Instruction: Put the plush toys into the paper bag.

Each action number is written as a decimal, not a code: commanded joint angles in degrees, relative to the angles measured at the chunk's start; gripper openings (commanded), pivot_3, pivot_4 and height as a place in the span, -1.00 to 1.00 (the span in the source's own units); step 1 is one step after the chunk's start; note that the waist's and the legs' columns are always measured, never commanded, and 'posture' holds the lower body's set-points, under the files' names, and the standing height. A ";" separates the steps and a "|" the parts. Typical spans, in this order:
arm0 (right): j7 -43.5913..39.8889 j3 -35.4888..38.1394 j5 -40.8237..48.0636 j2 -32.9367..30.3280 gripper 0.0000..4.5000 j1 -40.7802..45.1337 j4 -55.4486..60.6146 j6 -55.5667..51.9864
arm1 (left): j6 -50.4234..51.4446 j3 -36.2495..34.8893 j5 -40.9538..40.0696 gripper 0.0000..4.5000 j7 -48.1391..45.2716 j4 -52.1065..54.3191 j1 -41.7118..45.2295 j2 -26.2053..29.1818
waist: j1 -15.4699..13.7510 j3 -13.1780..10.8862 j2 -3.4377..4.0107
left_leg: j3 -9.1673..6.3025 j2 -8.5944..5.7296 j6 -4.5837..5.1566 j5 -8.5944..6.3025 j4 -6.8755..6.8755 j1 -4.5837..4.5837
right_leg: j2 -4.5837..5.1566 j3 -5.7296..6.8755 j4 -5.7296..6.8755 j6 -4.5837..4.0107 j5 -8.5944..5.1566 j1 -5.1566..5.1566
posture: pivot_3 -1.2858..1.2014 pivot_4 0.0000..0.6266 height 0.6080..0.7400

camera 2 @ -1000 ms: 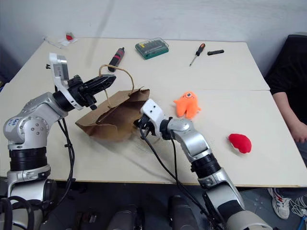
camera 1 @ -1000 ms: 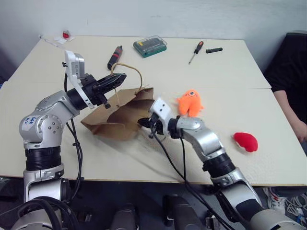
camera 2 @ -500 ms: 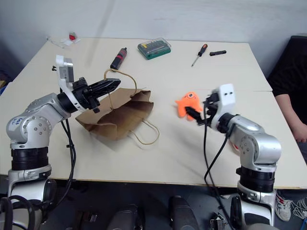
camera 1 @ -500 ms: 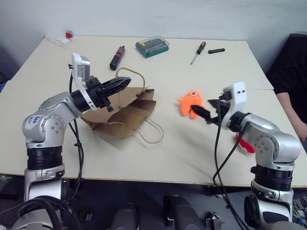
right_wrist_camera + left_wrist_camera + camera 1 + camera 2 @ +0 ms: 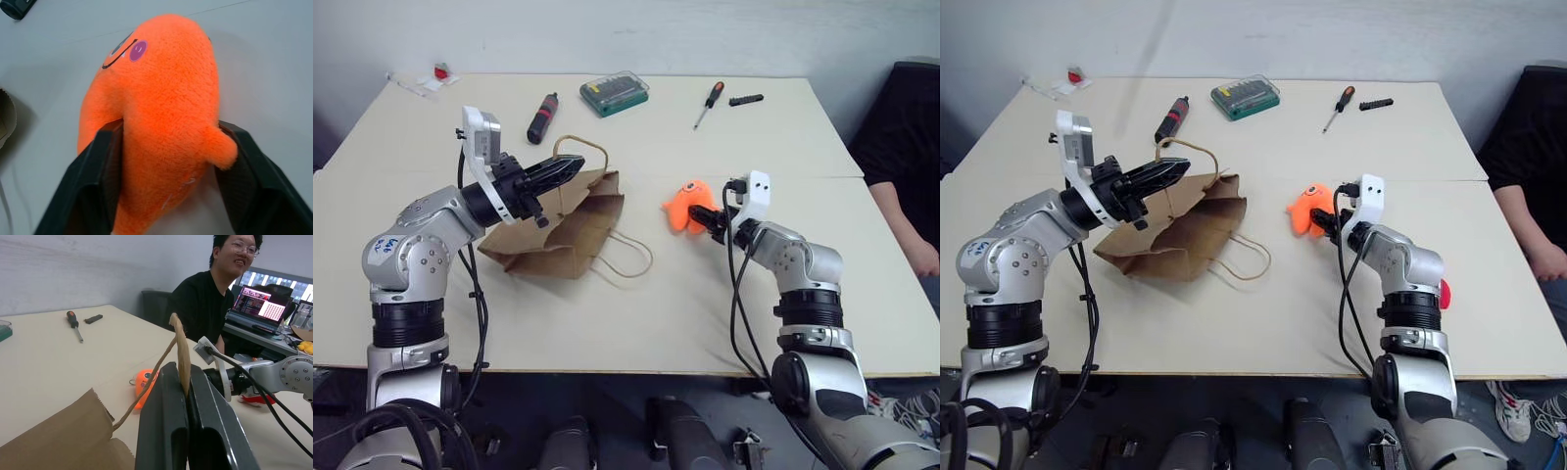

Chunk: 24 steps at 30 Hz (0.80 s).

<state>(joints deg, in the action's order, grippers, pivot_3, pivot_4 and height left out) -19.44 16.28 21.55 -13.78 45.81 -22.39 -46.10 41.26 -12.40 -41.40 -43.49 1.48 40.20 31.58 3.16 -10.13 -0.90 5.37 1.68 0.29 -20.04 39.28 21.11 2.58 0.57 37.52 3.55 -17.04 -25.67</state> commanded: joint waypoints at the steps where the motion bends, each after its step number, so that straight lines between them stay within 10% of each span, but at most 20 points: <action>1: -0.39 -0.37 0.67 -0.72 -0.45 -1.13 4.13 1.59 | -0.53 -1.23 -0.98 -1.00 0.20 2.42 0.63 0.40 | -0.02 0.00 0.00 | 0.00 0.00 0.00 0.00 0.00 0.00 | 0.00 0.00 0.00 0.00 0.00 0.00 | 0.03 -0.52 1.00; 6: -6.28 -3.55 1.81 -3.40 -1.00 -6.11 16.56 4.87 | -0.51 -1.35 -1.12 -1.00 -0.12 3.08 -0.21 0.65 | -0.16 -0.01 0.01 | -0.01 0.00 0.00 0.00 -0.02 0.03 | 0.00 0.02 -0.03 0.00 0.00 -0.01 | 0.03 -0.52 1.00; 13: -14.11 -10.97 13.09 -6.13 -1.00 -8.38 35.58 -8.38 | -0.42 -0.43 -1.54 -1.00 0.34 3.41 1.72 -1.00 | -0.11 -0.01 0.02 | -0.04 0.03 -0.02 0.01 -0.05 -0.02 | -0.02 0.03 -0.01 0.00 0.00 -0.01 | 0.03 -0.52 1.00; 24: -12.40 -31.76 -2.16 6.17 -1.00 3.10 16.39 2.23 | 2.35 3.82 -5.59 -1.00 -1.40 10.71 1.80 -4.66 | -0.11 -0.01 0.01 | -0.06 -0.02 0.00 0.01 -0.05 0.08 | 0.03 0.06 -0.08 0.00 0.00 -0.02 | 0.03 -0.52 1.00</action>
<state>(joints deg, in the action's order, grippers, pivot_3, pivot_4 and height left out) -31.04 -15.57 20.05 -9.05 45.75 -5.84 -46.22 43.74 -9.50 -45.81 -43.92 9.21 41.51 27.05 3.05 -10.14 -0.89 5.32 1.65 0.31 -20.03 39.24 21.19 2.63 0.62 37.43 3.55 -17.04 -25.70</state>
